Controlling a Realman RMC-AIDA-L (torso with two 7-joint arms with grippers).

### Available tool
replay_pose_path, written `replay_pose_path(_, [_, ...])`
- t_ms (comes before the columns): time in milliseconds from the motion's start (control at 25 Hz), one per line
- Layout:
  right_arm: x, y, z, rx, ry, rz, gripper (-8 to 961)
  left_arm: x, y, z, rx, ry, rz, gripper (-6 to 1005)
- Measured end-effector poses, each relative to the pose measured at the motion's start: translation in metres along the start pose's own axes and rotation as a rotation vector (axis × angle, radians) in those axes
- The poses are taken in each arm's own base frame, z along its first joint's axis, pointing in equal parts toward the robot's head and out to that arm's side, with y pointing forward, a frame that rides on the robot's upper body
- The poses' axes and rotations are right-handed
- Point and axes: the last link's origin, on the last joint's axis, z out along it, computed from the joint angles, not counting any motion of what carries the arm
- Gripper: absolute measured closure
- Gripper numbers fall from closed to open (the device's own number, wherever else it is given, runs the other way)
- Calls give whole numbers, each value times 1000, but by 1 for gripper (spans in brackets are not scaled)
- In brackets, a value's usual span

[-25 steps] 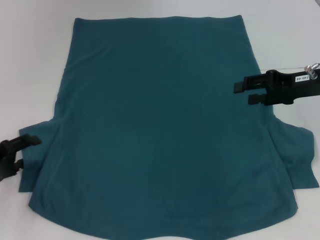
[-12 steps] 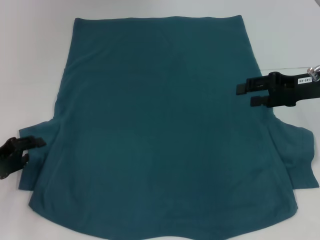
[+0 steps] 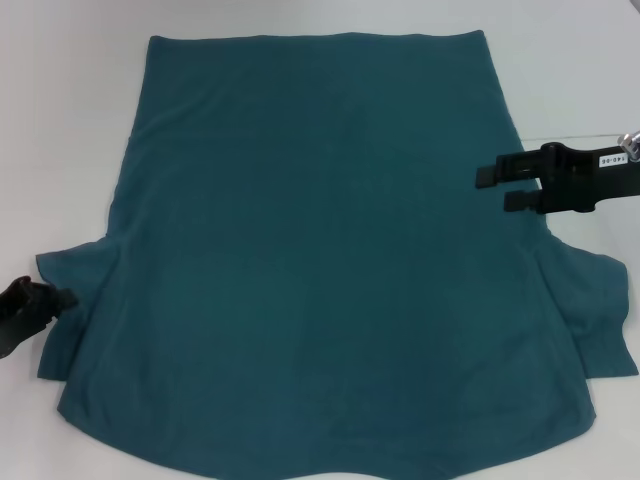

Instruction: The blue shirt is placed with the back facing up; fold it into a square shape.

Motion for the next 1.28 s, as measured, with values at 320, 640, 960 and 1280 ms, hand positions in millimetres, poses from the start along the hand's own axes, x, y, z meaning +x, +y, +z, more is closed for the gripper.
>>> replay_pose_path(320, [0, 0, 0, 0, -1, 1, 225, 5, 5, -2, 10, -6, 55, 976])
replay_pose_path(640, [2, -1, -1, -1, 5, 4, 225, 32, 12, -15, 98, -3, 202, 1000])
replay_pose_path(960, [2, -1, -1, -4, 6, 5, 224, 62, 21, -26, 224, 2, 279, 1001])
replay_pose_path(1280, [3, 0, 0, -10, 12, 6, 224, 75, 38, -29, 223, -1, 314, 1001])
